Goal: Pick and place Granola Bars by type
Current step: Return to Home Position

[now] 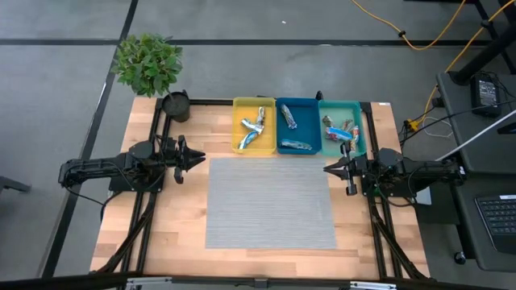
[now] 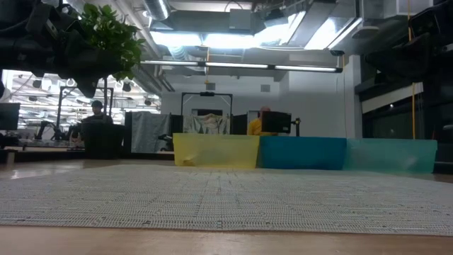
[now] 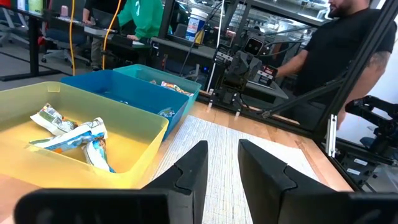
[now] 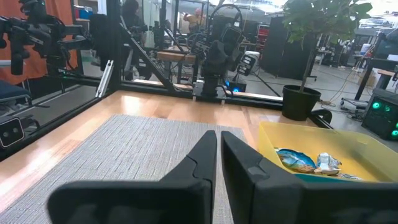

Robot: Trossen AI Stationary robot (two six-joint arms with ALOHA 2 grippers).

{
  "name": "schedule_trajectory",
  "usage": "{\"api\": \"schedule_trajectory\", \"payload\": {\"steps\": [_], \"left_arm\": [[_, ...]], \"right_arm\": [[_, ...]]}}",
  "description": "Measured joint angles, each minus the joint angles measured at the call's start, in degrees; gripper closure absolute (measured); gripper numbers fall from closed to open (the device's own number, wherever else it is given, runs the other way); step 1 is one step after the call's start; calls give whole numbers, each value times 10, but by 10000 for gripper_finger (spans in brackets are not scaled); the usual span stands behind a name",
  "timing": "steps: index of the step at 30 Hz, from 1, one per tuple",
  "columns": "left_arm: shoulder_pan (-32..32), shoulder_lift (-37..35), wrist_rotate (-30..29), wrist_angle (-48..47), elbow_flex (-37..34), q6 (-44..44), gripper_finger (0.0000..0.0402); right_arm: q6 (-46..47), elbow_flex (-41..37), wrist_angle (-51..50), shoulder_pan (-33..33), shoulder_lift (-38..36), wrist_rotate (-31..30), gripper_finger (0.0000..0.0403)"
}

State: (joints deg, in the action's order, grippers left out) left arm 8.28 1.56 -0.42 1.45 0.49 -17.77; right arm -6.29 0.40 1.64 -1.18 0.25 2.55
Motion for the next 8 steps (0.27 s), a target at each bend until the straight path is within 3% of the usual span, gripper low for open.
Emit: {"api": "schedule_trajectory", "payload": {"steps": [8], "left_arm": [[0, 0, 0, 0, 0, 0, 316]], "right_arm": [[0, 0, 0, 0, 0, 0, 375]]}}
